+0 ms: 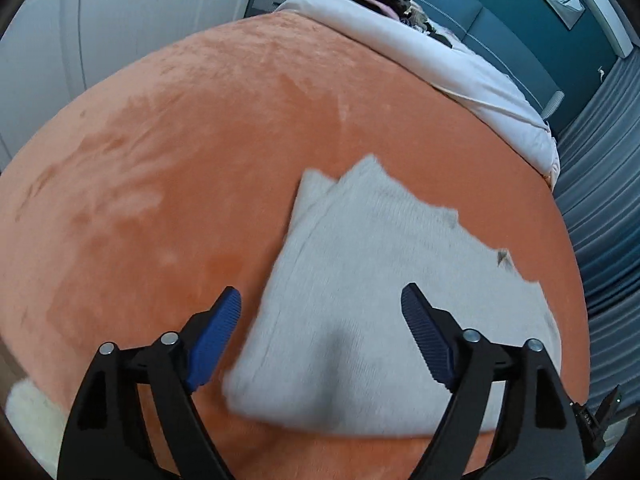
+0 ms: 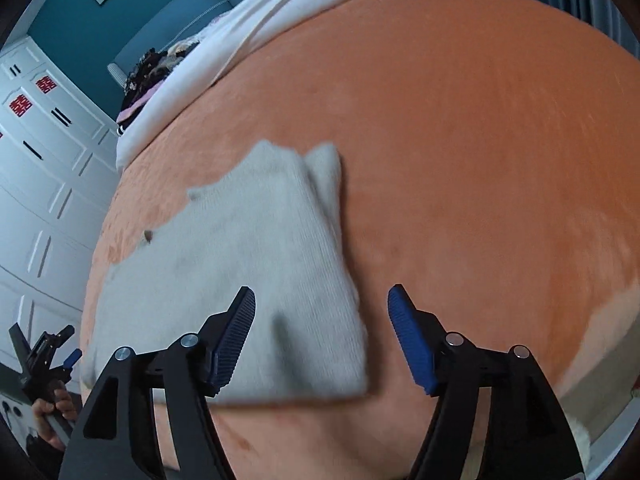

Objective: Fold small clothes

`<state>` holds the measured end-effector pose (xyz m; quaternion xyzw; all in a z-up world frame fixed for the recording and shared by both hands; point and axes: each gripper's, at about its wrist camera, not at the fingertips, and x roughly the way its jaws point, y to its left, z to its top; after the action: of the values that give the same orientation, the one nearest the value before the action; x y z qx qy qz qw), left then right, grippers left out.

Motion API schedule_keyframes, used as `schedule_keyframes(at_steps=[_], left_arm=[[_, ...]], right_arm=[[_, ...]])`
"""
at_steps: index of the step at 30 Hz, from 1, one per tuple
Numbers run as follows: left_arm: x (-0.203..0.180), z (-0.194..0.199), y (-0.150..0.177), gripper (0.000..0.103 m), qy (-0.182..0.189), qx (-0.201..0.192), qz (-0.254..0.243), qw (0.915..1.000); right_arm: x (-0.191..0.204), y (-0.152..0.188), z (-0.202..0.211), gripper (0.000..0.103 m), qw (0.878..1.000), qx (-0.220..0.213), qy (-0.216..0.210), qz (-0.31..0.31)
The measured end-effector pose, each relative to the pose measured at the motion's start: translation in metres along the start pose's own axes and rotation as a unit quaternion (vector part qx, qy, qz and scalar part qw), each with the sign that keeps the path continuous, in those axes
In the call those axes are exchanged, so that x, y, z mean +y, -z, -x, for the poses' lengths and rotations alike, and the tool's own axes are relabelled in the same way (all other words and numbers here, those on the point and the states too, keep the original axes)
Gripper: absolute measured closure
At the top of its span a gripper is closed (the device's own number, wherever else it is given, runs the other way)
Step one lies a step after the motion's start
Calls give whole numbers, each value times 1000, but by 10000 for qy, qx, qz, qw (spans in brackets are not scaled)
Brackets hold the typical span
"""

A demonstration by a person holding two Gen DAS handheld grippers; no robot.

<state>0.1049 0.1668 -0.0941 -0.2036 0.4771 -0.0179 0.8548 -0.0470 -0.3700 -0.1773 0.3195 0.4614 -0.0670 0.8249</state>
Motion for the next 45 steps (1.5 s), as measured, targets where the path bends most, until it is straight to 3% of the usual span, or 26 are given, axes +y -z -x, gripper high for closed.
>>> schedule_keyframes(at_steps=[3,8,9,10,11,12,13,16,19,21,23,25,26,29,31,33,34,37,40,41,42,43,44,45], left_arm=[[19,-2,38,20,-165,297,406,9986],[17,-26,29,16,-138,294,909,9953],[13,-31,23,28,45,299,902,9955],[9,-37,17,59,152,379,895,9952],[7,-41,13,72,136,508,929,9943],[8,-41,10,76,200,598,1048,9925],[7,-30,5,79,264,521,1142,9917],[-1,11,2,82,402,349,765,9956],[5,39,21,82,390,557,561,9961],[17,39,45,82,285,861,555,9943],[29,21,77,81,22,1248,532,9908],[34,3,99,76,-240,1241,397,9912],[31,6,101,73,-301,1085,328,9931],[16,28,86,62,-532,762,-31,9957],[11,53,67,40,-720,277,-228,9968],[9,75,45,30,-677,-248,-206,9972],[6,79,32,27,-605,-369,-208,9973],[4,60,-3,25,-363,-345,-107,9987],[-9,12,-16,25,-291,-9,-101,9995],[-15,-7,-19,30,-274,148,-96,9995],[-20,-27,-18,52,-176,339,-134,9992],[-24,-42,-16,74,-211,510,-204,9983],[-25,-53,-13,94,-327,699,-265,9967],[-27,-53,-15,94,-345,654,-234,9970]], right_arm=[[-18,34,-6,34,9962,288,-443,-689],[-2,20,-27,32,9824,298,-1365,-1236],[3,13,-35,33,9805,340,-1401,-1333],[7,8,-40,54,9803,352,-1361,-1388],[15,2,-43,78,9810,378,-1361,-1333],[23,-5,-40,87,9826,336,-1351,-1226],[29,-9,-27,89,9838,145,-1399,-1111],[48,-11,30,91,9866,-216,-1549,-468],[39,9,68,91,9922,-168,-1238,41],[18,25,59,91,9951,203,-966,-40],[-4,53,28,91,9965,777,-314,20],[-13,74,5,91,9928,1189,60,93],[-9,74,9,91,9938,1102,87,144],[1,57,37,77,9972,725,69,152],[3,47,54,69,9980,489,286,280],[10,32,68,45,9960,-41,699,561],[16,26,72,39,9940,-253,795,707],[32,-6,53,38,9938,-430,549,870],[44,-30,12,38,9944,-387,430,885],[50,-34,-8,38,9942,-310,476,912],[49,-36,-23,49,9944,-158,462,940],[49,-38,-38,98,9945,74,424,954],[51,-40,-44,95,9947,205,419,911],[53,-42,-31,96,9958,-52,237,887]])
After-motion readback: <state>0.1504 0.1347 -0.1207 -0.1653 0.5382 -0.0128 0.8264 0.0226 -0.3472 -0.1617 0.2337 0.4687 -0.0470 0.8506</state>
